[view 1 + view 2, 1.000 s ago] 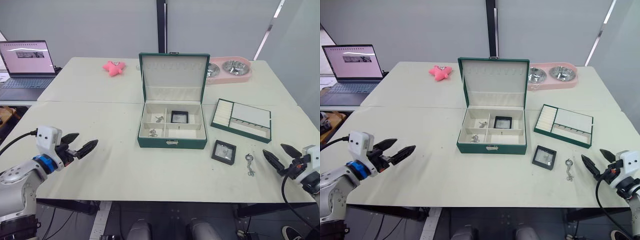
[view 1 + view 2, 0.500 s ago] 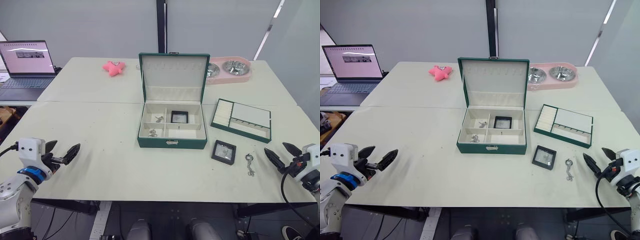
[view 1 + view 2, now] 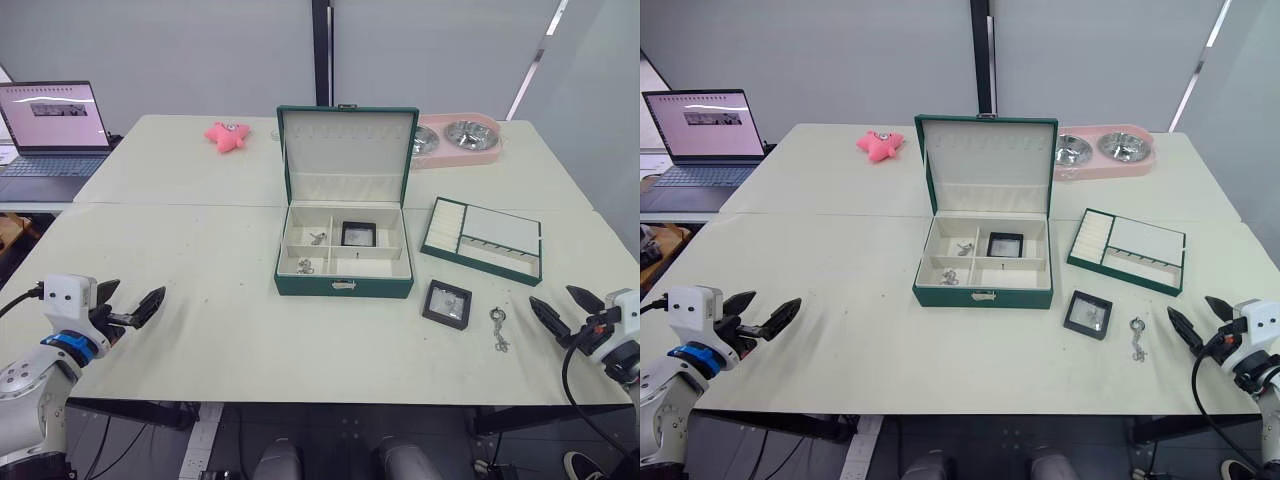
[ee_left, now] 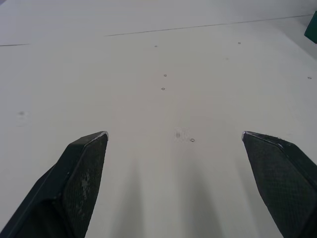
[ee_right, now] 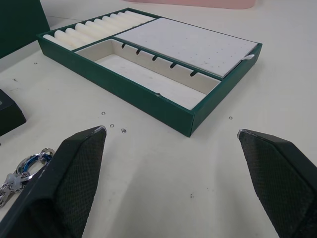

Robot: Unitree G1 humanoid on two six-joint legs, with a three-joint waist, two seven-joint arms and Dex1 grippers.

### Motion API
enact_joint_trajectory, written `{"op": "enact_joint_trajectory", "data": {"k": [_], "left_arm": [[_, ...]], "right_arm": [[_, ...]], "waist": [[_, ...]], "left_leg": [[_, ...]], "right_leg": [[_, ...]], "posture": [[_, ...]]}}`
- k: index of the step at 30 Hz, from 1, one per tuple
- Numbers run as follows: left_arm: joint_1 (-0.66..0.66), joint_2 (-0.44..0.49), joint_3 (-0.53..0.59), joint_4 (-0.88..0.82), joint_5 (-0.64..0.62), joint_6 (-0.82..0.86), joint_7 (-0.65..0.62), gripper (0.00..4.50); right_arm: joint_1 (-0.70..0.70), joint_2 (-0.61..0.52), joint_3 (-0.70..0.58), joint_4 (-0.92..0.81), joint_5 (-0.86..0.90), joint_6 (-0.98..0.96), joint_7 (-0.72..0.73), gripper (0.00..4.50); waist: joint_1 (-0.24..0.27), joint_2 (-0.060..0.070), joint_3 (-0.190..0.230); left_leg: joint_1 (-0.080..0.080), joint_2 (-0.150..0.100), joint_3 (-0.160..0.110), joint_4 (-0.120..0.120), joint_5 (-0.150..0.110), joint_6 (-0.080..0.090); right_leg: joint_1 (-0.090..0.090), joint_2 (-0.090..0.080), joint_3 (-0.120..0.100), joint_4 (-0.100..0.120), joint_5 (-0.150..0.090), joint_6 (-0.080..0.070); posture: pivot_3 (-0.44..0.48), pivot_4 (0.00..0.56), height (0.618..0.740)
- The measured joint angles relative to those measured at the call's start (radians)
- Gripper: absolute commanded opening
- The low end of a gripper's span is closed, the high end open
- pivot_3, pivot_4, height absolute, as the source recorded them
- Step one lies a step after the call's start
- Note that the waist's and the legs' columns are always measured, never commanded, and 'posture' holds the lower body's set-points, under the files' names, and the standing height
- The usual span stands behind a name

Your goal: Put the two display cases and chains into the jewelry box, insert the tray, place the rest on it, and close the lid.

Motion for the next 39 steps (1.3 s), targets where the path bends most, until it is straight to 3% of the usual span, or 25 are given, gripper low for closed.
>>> {"op": "enact_joint_trajectory", "data": {"k": [13, 21, 30, 39], "left_arm": [[-0.209, 0.064, -0.207, -0.188, -0.106, 0.121, -0.213, 4.49], [-0.28, 0.07, -0.41, -0.34, -0.156, 0.186, -0.372, 4.49], [-0.133, 0.068, -0.454, -0.418, -0.14, 0.056, -0.482, 4.49], [0.149, 0.038, -0.373, -0.406, -0.114, -0.193, -0.523, 4.49]], "right_arm": [[0.007, -0.096, 0.077, -0.266, 0.072, 0.17, 0.128, 4.5], [0.013, -0.165, 0.154, -0.409, 0.103, 0.291, 0.228, 4.5], [0.003, -0.184, 0.243, -0.5, 0.099, 0.357, 0.262, 4.5], [-0.058, -0.194, 0.373, -0.522, 0.023, 0.366, 0.26, 4.5]], "waist": [[0.001, 0.0, 0.0], [0.001, 0.0, 0.0], [0.004, 0.0, 0.001], [0.005, -0.001, 0.001]], "left_leg": [[-0.001, 0.0, 0.0, 0.0, 0.0, 0.0], [-0.001, 0.0, 0.0, 0.0, 0.0, 0.0], [-0.001, 0.0, 0.0, 0.0, 0.0, 0.0], [-0.001, 0.0, 0.0, 0.0, 0.0, 0.0]], "right_leg": [[0.0, 0.0, 0.0, -0.001, 0.0, 0.0], [0.0, 0.001, 0.0, -0.001, 0.0, 0.0], [0.0, 0.0, 0.0, -0.002, 0.0, 0.0], [0.0, 0.0, 0.0, -0.003, 0.0, 0.0]], "posture": [[0.0, 0.15, 0.74], [0.0, 0.15, 0.74], [0.0, 0.15, 0.74], [0.0, 0.15, 0.74]]}}
